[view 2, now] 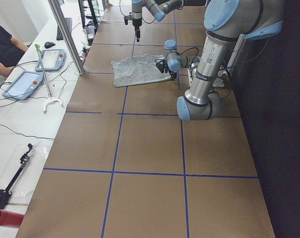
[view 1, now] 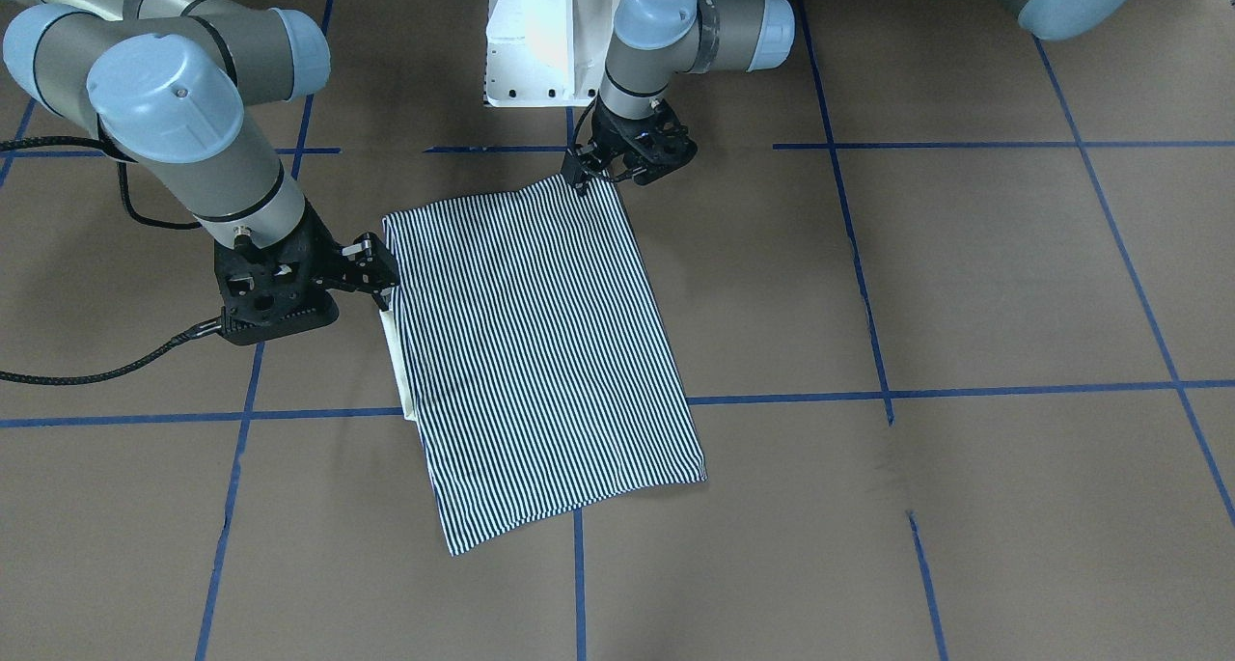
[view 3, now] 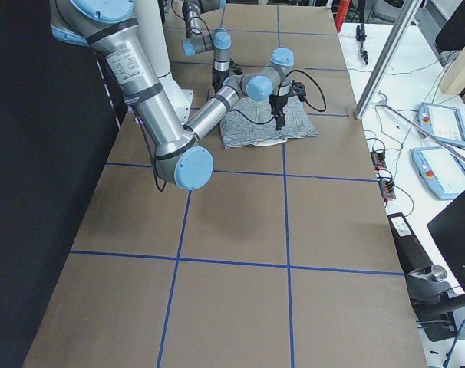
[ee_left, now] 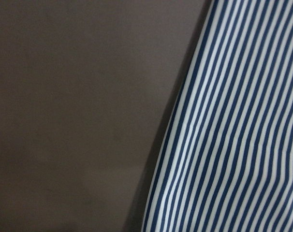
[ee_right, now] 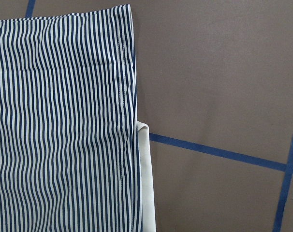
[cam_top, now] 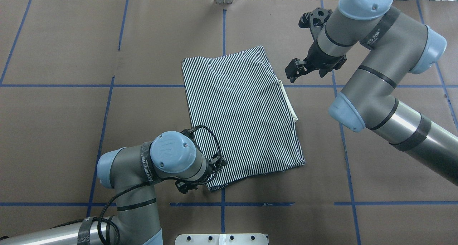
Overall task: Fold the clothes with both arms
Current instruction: 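Move the right gripper down to the shirt's near corner beside the left gripper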
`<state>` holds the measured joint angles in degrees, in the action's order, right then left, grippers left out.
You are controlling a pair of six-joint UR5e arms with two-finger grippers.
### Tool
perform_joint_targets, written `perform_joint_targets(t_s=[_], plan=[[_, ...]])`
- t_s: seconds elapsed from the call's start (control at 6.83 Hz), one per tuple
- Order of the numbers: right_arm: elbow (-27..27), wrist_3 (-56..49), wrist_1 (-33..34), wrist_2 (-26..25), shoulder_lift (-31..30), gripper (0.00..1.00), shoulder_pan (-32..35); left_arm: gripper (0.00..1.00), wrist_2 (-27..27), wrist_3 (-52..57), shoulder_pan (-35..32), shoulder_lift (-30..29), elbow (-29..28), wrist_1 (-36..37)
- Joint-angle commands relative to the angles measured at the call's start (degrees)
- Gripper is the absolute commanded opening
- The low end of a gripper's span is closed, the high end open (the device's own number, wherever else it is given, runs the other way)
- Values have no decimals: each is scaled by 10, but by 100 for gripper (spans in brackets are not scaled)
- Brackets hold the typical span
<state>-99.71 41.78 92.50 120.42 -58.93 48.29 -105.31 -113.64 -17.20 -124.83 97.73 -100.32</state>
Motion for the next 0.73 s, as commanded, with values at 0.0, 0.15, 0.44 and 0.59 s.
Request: perform_joint_targets(t_s=[0.0, 0.15, 0.44, 0.59], plan=[[0, 0, 0, 0, -1, 100, 0, 88, 6, -9, 2, -6, -3, 8], [0, 0, -1, -1, -1, 100, 0, 87, 6, -15, 8, -8, -5, 7], [0, -1, -2, -2, -1, 100, 0, 81, 7, -28, 15, -15, -13, 7], [0, -4, -2, -1, -1, 100, 0, 76, 7, -29, 16, -15, -13, 7]])
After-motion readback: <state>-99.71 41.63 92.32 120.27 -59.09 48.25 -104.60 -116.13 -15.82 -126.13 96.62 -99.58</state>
